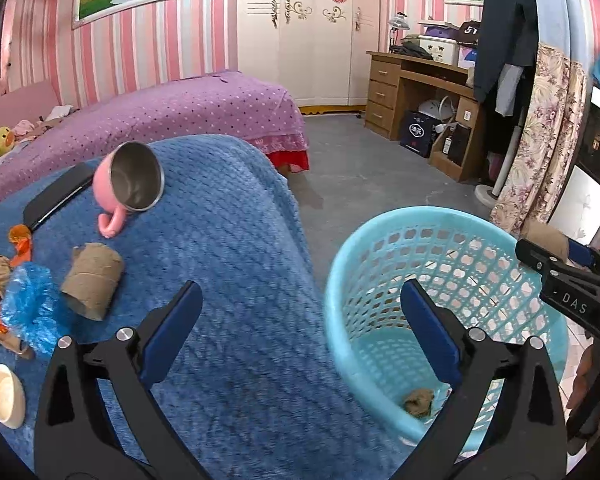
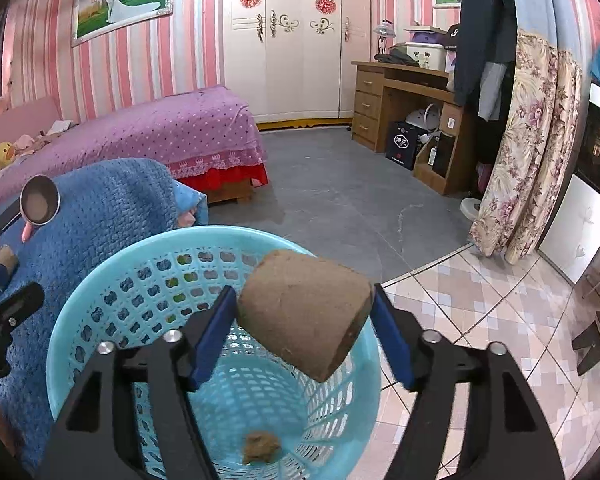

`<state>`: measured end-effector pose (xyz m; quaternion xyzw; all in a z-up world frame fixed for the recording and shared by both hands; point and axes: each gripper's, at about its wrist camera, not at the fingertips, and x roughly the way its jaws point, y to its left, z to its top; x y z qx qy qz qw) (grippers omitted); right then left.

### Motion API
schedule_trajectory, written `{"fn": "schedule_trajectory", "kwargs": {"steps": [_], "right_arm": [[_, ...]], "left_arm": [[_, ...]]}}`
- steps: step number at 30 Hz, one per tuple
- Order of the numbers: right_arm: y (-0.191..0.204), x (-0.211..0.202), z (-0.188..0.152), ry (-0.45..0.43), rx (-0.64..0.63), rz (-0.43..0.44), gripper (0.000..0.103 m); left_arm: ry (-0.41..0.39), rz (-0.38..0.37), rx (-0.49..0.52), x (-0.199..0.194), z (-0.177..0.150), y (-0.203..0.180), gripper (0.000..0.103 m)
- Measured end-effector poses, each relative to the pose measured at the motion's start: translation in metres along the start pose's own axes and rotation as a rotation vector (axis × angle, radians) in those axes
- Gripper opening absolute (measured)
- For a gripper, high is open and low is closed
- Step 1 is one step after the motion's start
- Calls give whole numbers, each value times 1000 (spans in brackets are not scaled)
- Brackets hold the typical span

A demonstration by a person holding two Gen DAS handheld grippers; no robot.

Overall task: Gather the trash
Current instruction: 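Open the left tool over the basket while the right tool releases the tube, then move both tools back toward the items on the blanket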

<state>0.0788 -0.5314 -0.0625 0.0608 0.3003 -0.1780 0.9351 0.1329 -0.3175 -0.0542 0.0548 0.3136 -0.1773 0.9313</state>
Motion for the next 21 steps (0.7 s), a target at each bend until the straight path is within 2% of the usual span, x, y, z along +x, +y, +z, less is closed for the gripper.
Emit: {"fn": "schedule_trajectory", "kwargs": {"steps": [2,6,7,8,15,21], "right_arm": [[3,0,1,-3,-4,5,82],[12,0,2,-5,-29,-15,85],[13,0,2,-7,-30,-20,93],[16,-2,2,-15,-30,-27,96],[27,-5,6,-23,-33,-38,98],[45,-9,13,-24,-23,-22,98]], "left_arm": [[-1,10,-4,-3,-1,7,96],[-8,25,-10,-12,-3,18,97],[-9,33,-7,-14,-4,21,97],[-10,38,-6,-16,-6,24,97],[-23,56,-41,-34,-6,51,97],[-46,100,-48,-54,-5,77,97]]}}
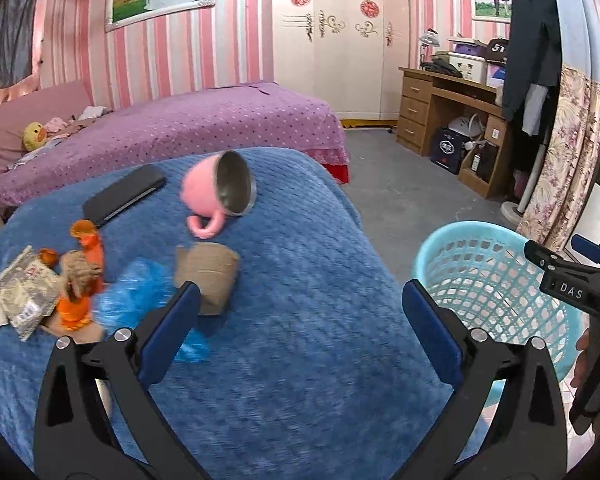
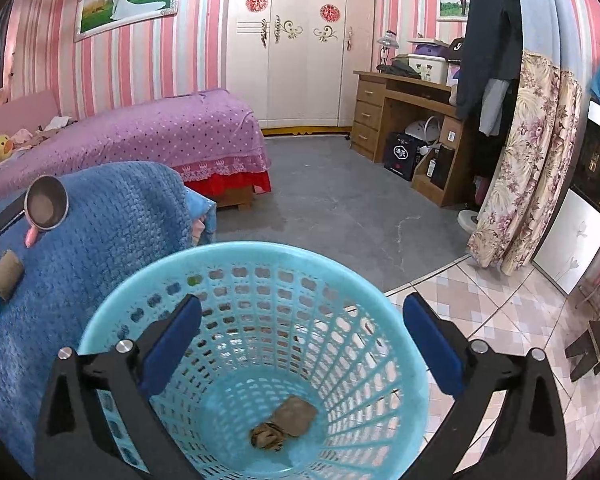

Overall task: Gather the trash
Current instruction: 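Move both tools back toward the items on the blanket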

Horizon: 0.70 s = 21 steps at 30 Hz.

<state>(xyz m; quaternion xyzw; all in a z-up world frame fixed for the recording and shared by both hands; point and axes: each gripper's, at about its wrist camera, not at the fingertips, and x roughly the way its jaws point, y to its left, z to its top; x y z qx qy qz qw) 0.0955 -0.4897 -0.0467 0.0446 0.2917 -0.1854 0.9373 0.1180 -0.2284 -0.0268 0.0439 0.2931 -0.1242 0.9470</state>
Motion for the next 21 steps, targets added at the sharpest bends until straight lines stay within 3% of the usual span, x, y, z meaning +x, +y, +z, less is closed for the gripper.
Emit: {"fn": "schedule_trajectory", "kwargs": {"steps": [9,21], "right_arm": [[55,-20,0,-16,-30,70,98],[144,-57,-12,-49,-105,209,98]], "left_arm": [[-27,67,-49,-29,-1,57,97],[-18,200,-95,-67,-28,143,97]]}}
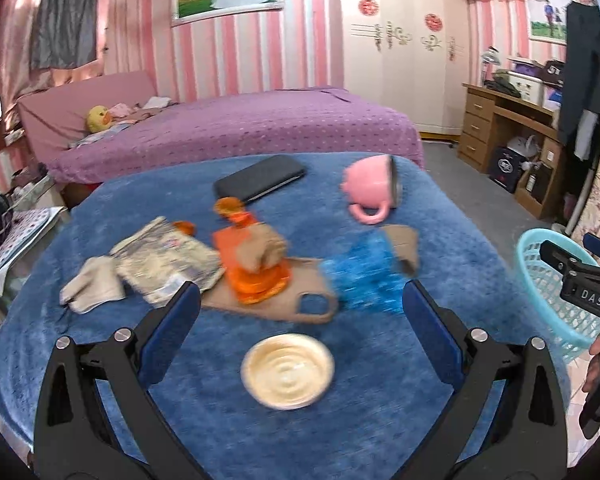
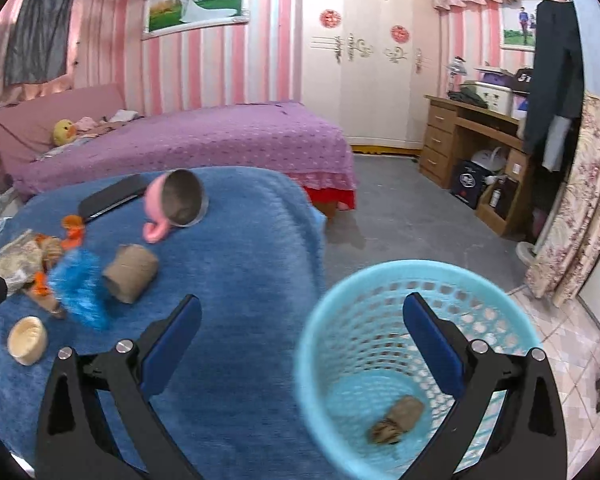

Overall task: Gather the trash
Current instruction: 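Move both tools back toward the items on the blanket, then grasp the cream plastic lid with the left tool while the right tool grasps the blue bag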

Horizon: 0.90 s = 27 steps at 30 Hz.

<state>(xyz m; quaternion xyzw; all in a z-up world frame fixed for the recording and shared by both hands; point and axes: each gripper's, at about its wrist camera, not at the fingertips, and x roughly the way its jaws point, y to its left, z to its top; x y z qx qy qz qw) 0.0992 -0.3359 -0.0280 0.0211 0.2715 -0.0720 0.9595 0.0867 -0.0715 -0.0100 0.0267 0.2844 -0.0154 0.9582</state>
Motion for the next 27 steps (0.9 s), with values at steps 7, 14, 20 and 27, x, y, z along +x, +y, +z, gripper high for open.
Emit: {"fn": "schedule_trajectory", "kwargs": {"steps": [7,14,20,27], "right_arm": [[20,-3,-7,1,19,32,98],[20,-1,-10,18,19,-7,98],[25,5,-9,27,23,-21,98],[42,9,-11,31,-49,-39,98]], "left_arm": [[10,42,-39,6,-21,43,98],[75,-2,-54,23,-39,64,97],[143,-75,-84,39,-50,63,97],[140,-141,-80,40,-46,44,97]]}}
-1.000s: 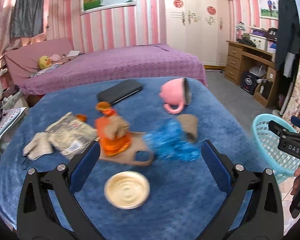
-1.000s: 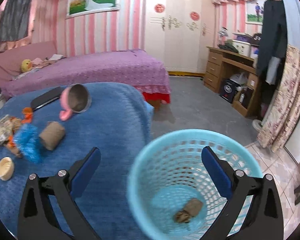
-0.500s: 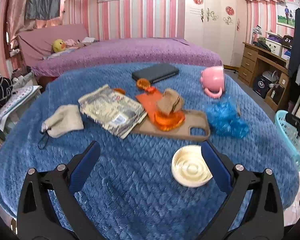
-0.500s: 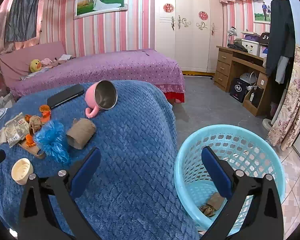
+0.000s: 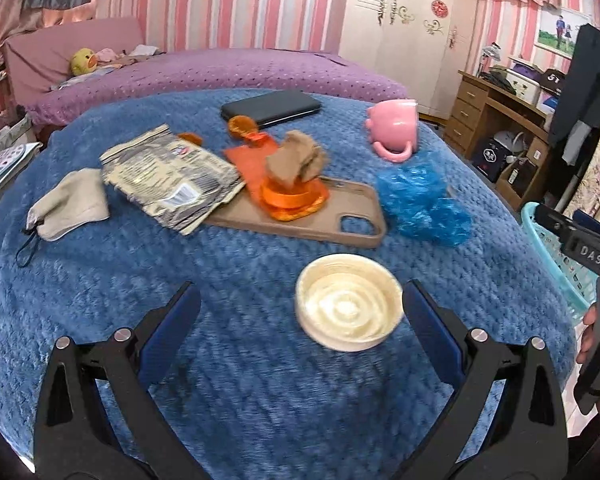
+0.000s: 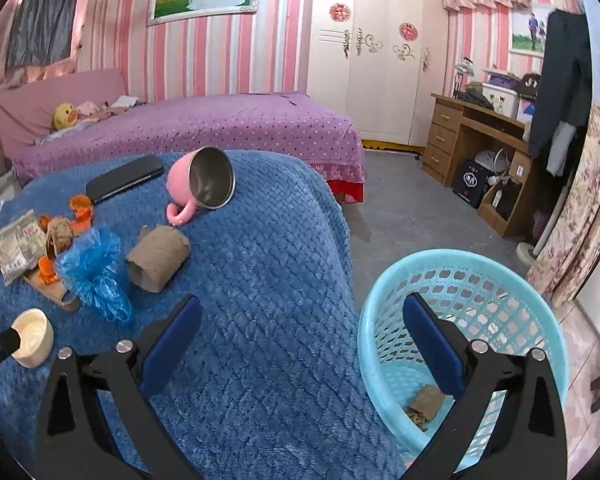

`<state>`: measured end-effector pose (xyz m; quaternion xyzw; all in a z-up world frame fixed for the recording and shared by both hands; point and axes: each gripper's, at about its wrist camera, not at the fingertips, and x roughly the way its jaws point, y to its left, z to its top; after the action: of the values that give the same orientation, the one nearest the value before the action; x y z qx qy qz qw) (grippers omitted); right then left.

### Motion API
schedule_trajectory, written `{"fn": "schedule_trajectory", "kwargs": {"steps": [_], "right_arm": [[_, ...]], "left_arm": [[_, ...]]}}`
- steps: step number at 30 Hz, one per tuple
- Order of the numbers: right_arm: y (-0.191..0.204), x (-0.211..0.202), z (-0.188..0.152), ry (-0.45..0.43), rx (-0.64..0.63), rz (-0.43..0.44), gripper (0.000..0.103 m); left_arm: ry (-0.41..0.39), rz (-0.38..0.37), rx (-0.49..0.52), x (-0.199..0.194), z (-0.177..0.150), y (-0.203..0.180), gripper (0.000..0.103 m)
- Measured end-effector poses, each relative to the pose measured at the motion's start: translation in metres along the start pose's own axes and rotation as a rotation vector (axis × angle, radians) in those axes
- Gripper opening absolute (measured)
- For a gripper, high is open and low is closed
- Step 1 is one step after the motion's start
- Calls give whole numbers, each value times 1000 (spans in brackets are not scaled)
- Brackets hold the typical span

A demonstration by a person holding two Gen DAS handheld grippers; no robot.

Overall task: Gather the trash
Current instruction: 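Grasp the cream plastic lid with the left tool while the right tool grasps the blue bag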

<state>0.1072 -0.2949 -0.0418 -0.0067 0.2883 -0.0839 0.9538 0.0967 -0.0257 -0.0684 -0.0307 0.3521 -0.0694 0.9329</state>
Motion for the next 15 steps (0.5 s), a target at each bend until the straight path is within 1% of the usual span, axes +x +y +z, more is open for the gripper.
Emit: {"fn": "schedule_trajectory", "kwargs": {"steps": [4,8,10,12,13,14,15], "right_arm": [[-1,2,0,9,2,-1,98],[1,3,0,12,-7,-7,98],[3,4,-1,13,-12,-7,98],[6,4,-1,11,-11,-3,98],[8,4,0,9,-11,-1,98],[12,3,0,8,-11,2,98],[14,3,0,6,-11,5,98]], "left_arm": [[33,-14,5,11,-1,-10,97],[64,-1,32,24,-4,-15,96],[67,-7,43,26,-4,-17,90],[68,-19,62,26,-4,-19,75],[70,-21,72,26,-4,-20,71],[74,-30,84,26,-4,-21,61],[78,-35,95,26,-4,-22,61]]}}
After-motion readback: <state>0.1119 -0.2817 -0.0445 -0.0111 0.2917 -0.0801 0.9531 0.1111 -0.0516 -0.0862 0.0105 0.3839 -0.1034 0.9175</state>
